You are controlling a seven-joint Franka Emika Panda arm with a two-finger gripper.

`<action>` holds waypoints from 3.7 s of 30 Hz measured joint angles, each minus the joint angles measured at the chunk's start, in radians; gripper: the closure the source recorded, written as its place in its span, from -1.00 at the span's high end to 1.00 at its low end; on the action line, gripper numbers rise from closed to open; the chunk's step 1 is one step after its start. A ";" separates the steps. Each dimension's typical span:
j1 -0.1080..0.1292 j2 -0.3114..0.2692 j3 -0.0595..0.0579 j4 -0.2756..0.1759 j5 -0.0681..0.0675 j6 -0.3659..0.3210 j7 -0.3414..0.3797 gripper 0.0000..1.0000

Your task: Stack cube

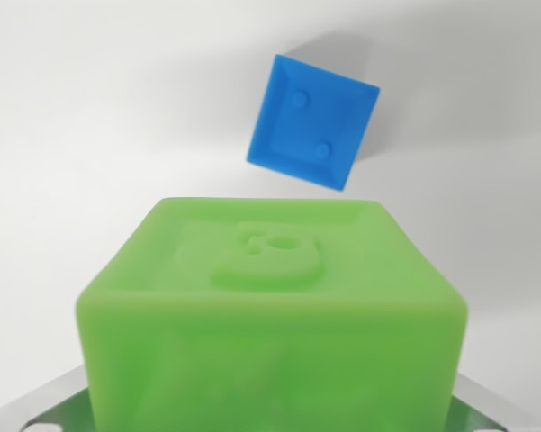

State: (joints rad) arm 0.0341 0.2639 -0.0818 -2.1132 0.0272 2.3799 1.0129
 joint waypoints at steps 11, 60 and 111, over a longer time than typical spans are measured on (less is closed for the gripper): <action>0.000 0.016 -0.014 0.050 0.005 -0.034 0.095 -1.00; -0.005 0.183 -0.034 0.125 0.041 0.047 0.267 -1.00; -0.018 0.317 -0.017 0.133 0.061 0.173 0.255 1.00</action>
State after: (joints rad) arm 0.0158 0.5808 -0.0983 -1.9806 0.0880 2.5533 1.2678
